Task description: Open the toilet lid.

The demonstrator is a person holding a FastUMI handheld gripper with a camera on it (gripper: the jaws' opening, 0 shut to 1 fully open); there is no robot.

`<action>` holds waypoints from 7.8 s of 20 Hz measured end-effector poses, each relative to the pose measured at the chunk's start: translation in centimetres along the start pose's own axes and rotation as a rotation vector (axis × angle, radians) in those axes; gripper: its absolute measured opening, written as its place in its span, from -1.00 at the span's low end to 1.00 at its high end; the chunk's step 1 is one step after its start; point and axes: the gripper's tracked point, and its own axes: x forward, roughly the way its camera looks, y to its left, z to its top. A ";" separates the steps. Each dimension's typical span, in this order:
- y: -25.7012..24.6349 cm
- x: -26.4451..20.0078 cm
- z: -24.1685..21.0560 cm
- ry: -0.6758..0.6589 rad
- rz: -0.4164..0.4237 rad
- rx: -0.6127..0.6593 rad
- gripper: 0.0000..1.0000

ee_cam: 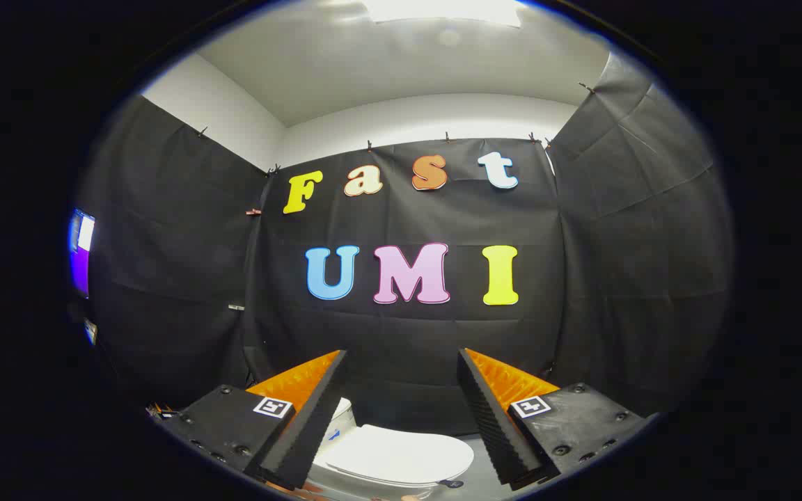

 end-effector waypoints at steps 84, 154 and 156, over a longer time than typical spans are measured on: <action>-20.1 4.3 -62.6 0.616 -0.635 1.250 0.93; 19.8 23.6 -28.4 0.439 -0.193 -0.074 -0.90; 21.3 23.8 -28.4 0.440 -0.176 -0.078 -0.90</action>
